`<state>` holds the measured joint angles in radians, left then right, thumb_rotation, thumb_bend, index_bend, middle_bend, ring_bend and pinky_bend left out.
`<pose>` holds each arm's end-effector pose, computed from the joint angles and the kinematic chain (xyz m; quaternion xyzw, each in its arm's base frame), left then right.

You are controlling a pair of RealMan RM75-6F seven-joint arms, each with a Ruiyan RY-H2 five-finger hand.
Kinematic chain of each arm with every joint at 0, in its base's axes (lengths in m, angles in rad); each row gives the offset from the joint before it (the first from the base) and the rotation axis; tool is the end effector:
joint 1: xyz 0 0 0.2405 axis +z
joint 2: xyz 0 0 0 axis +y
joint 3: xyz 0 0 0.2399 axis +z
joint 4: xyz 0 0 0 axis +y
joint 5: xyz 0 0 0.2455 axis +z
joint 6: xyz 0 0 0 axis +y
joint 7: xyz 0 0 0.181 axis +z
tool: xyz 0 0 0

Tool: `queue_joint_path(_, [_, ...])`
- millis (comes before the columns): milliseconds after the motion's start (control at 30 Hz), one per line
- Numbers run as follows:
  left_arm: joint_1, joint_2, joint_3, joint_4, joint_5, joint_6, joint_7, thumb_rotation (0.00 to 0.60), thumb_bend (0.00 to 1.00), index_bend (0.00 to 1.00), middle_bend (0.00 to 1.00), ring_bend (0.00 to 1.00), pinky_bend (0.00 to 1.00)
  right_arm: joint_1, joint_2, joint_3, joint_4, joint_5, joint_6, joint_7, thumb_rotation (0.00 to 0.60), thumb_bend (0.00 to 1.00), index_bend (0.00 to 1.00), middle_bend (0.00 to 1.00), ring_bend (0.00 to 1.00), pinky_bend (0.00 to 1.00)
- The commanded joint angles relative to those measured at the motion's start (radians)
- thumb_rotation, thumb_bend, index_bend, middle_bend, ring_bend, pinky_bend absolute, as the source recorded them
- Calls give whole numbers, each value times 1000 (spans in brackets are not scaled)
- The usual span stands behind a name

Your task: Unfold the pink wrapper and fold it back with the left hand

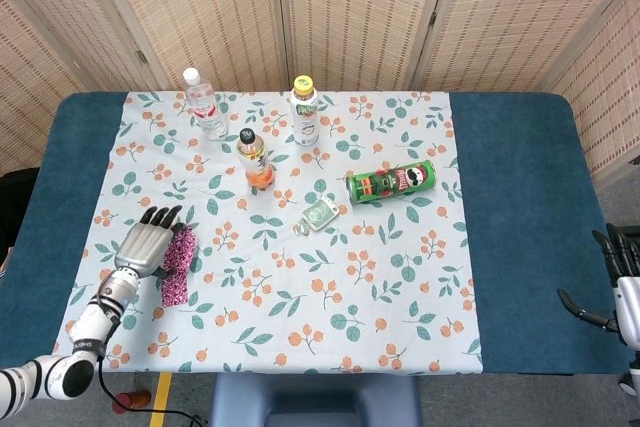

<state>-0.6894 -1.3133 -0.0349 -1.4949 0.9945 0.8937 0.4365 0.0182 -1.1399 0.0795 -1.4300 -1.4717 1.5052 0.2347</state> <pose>-0.2418 0.3685 -0.0082 -0.7643 -0.3623 -0.2098 0.4906 -0.3623 -0.2058 0.1476 0.5404 -0.4159 0.4060 0.6085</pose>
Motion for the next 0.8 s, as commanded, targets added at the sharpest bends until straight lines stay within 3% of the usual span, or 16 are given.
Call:
queue_joint_path(33, [-14, -14, -12, 93, 39, -62, -86, 600, 251, 246, 0, 0, 0, -2, 1, 0, -6, 0, 4, -5, 326, 300, 0, 0, 0, 0])
queue_joint_path(333, [-25, -59, -11, 262, 120, -142, -223, 600, 249, 230, 0, 0, 0, -11, 5, -3, -23, -2, 15, -20, 326, 300, 0, 0, 0, 0])
queue_joint_path(800, [-26, -96, -3, 347, 138, -192, -252, 600, 248, 215, 0, 0, 0, -10, 6, -3, -37, 0, 10, -37, 330, 300, 0, 0, 0, 0])
